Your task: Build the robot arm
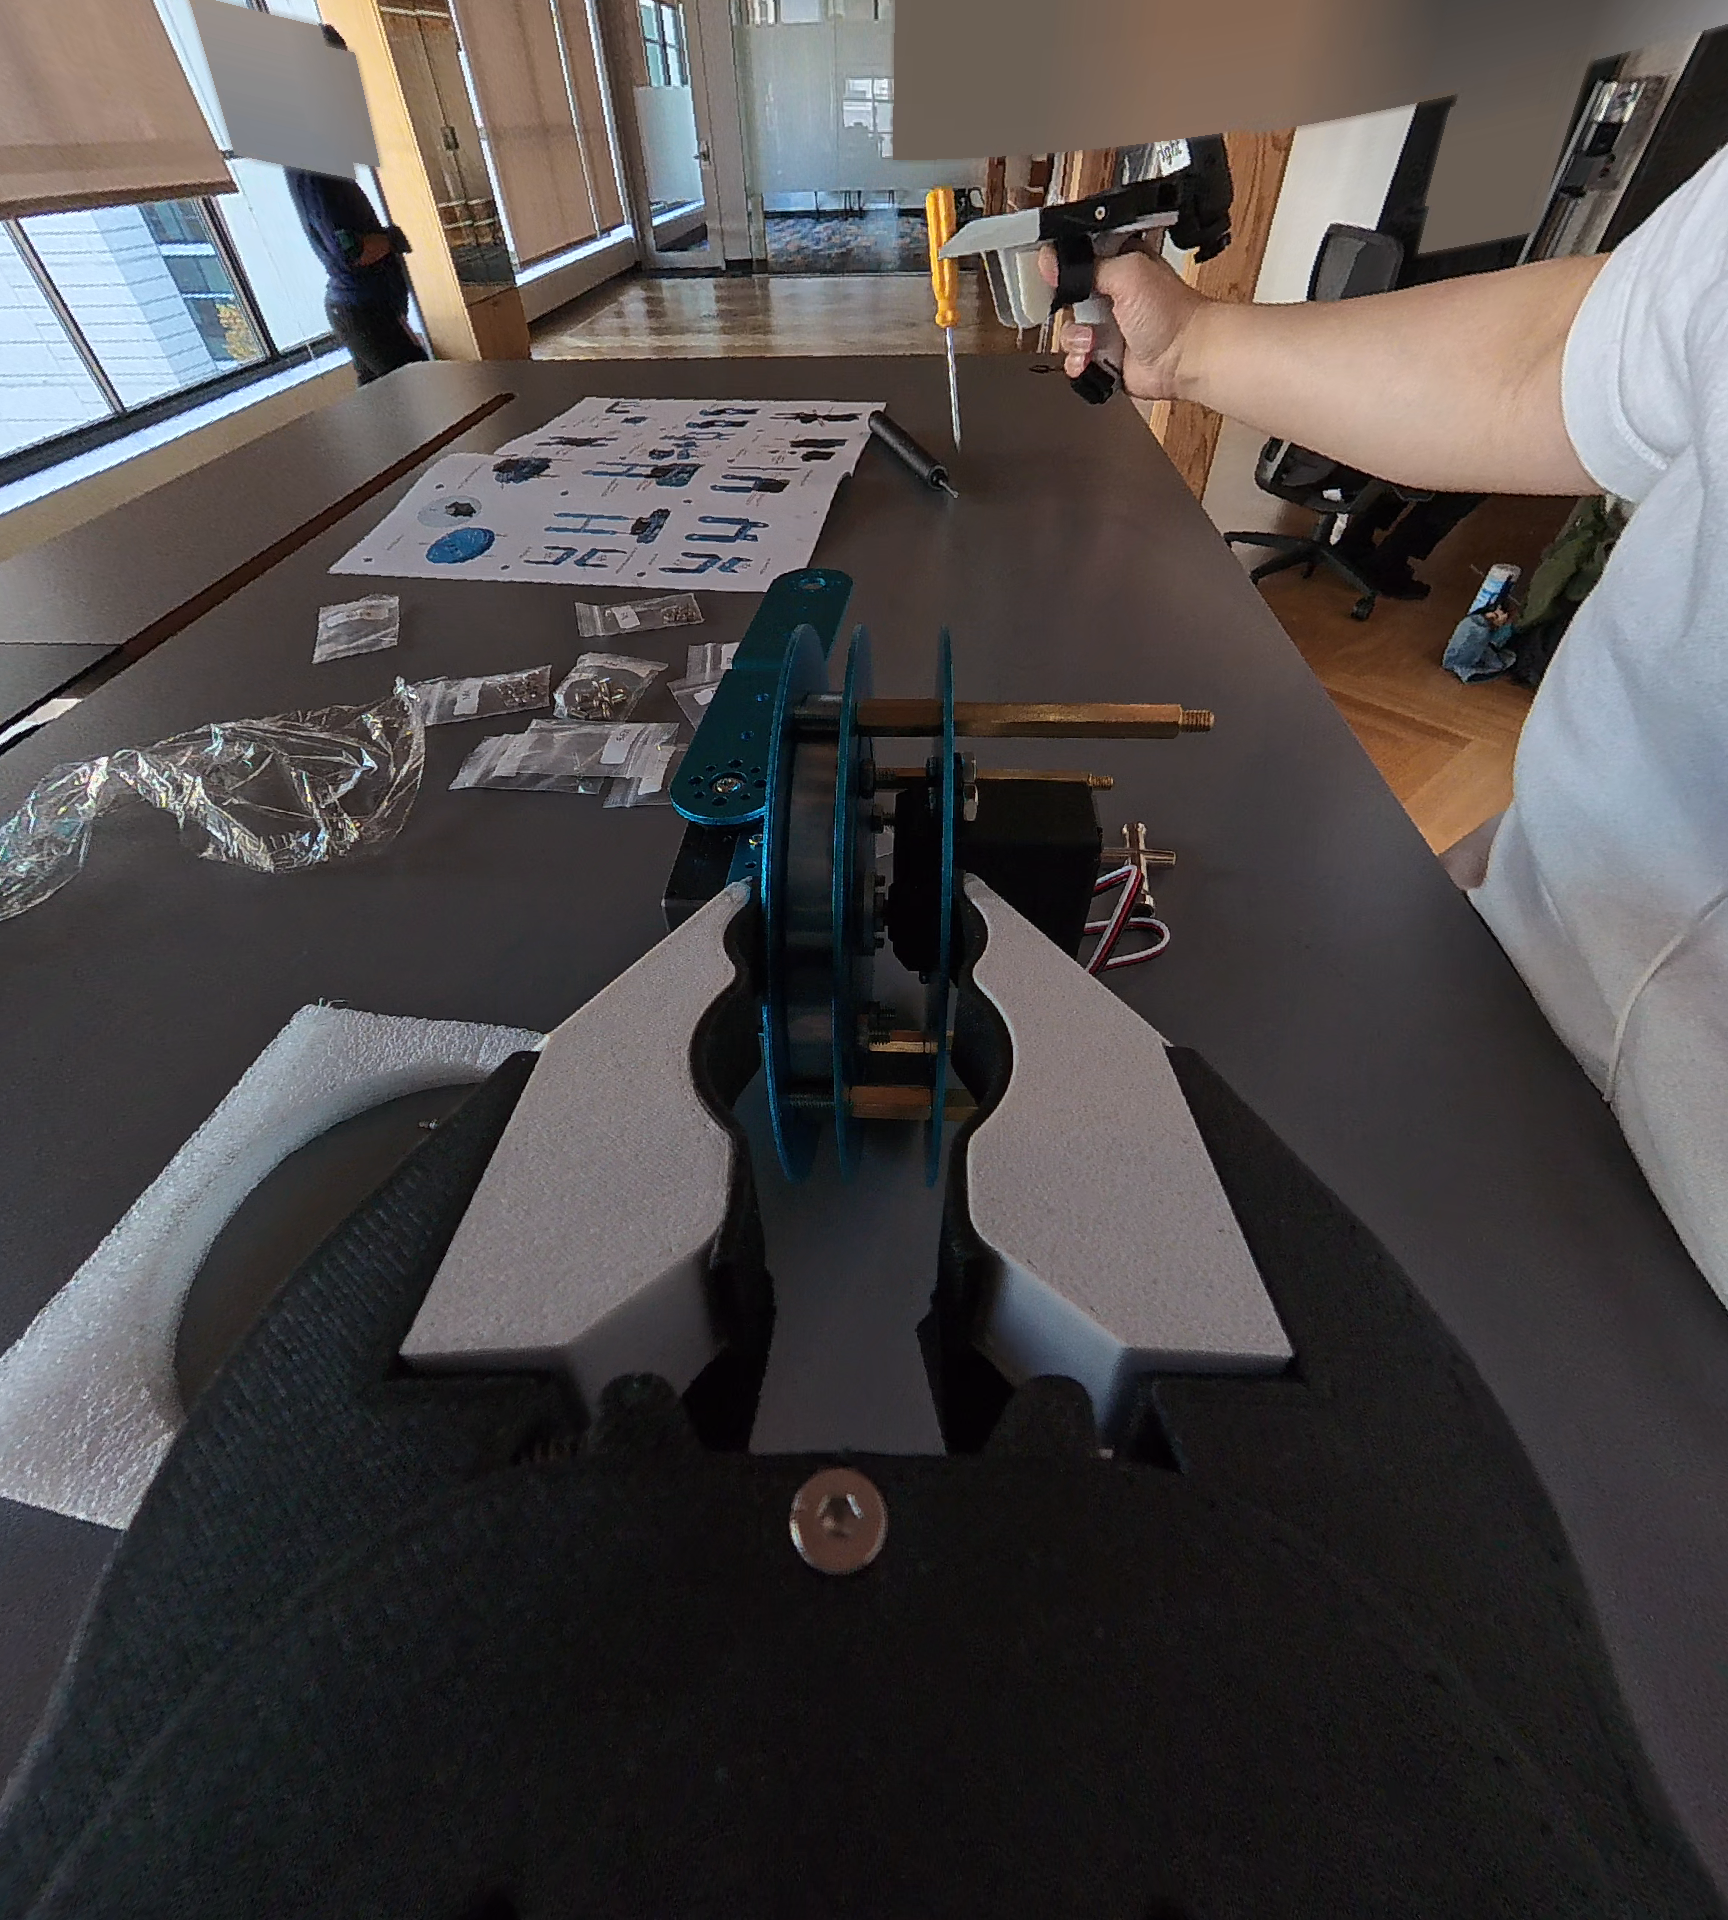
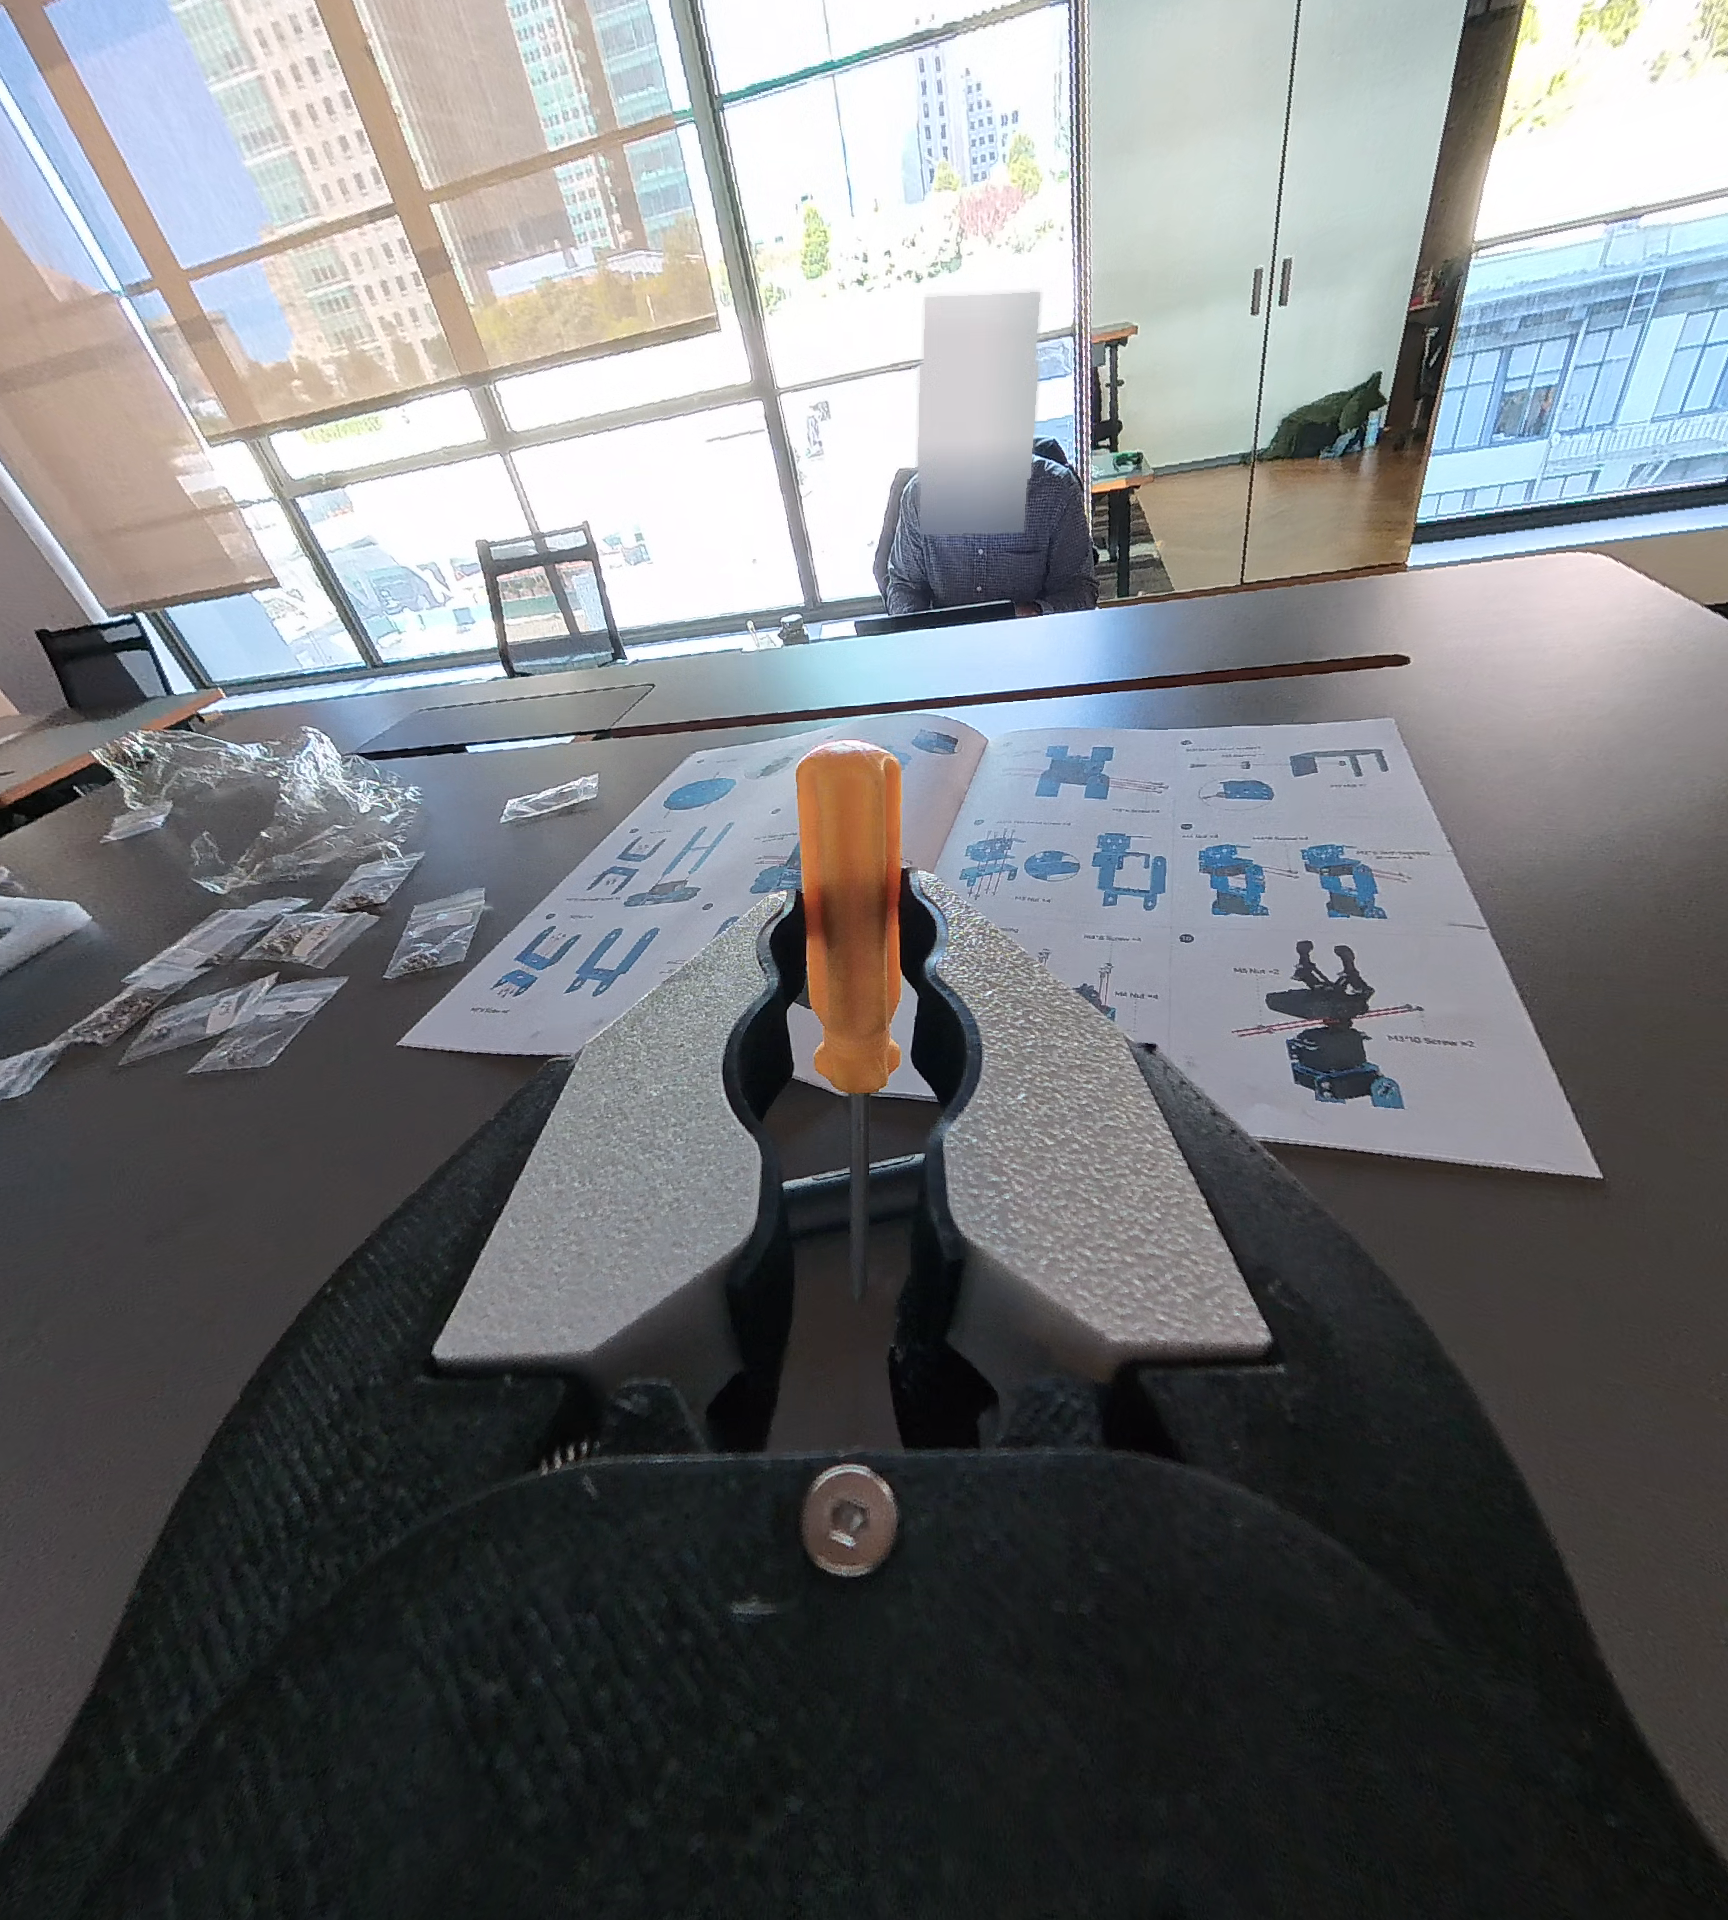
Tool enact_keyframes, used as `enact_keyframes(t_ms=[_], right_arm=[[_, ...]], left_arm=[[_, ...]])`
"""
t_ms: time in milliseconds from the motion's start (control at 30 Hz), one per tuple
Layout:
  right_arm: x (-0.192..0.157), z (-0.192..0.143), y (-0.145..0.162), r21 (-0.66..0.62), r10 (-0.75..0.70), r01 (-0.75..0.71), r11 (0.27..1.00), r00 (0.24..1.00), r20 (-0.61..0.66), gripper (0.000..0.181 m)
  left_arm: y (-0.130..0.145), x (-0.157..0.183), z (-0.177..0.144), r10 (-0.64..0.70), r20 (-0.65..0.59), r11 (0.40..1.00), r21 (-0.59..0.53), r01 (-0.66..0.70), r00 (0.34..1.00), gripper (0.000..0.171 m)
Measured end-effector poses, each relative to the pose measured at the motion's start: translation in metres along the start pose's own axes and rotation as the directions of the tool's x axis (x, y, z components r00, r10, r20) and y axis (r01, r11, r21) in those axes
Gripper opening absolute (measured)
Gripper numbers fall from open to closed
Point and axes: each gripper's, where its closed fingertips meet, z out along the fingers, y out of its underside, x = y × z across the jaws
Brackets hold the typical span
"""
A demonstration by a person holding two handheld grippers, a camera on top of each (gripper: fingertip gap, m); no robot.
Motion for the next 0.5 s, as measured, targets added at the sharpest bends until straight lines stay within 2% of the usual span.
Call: enact_keyframes(t_ms=[100, 200, 333, 433, 500], right_arm=[[-0.011, -0.002, -0.014, 0.033, -0.017, 0.016, 0.999, 1.000, 0.018, 0.016], [-0.053, 0.004, -0.048, 0.087, -0.100, 0.095, 0.992, 0.993, 0.060, 0.016], [-0.146, 0.034, -0.084, 0.149, -0.211, 0.182, 0.972, 0.955, 0.209, 0.017], [-0.227, 0.075, -0.091, 0.201, -0.172, 0.094, 0.975, 0.891, 0.419, 0.016], [-0.283, 0.104, -0.085, 0.205, -0.142, 0.029, 0.978, 0.817, 0.559, 0.017]], left_arm=[[0.000, 0.000, 0.000, 0.001, 0.001, 1.000, -0.001, -0.001, 1.000, 0.032], [0.000, 0.000, 0.000, 0.000, 0.002, 1.000, -0.002, 0.000, 1.000, 0.032], [0.000, 0.000, 0.000, 0.001, 0.001, 1.000, 0.000, -0.001, 1.000, 0.032], [-0.001, 0.000, 0.001, -0.003, 0.001, 1.000, 0.005, 0.003, 1.000, 0.033], [-0.001, 0.000, 0.001, -0.007, 0.004, 1.000, 0.008, 0.007, 1.000, 0.033]])
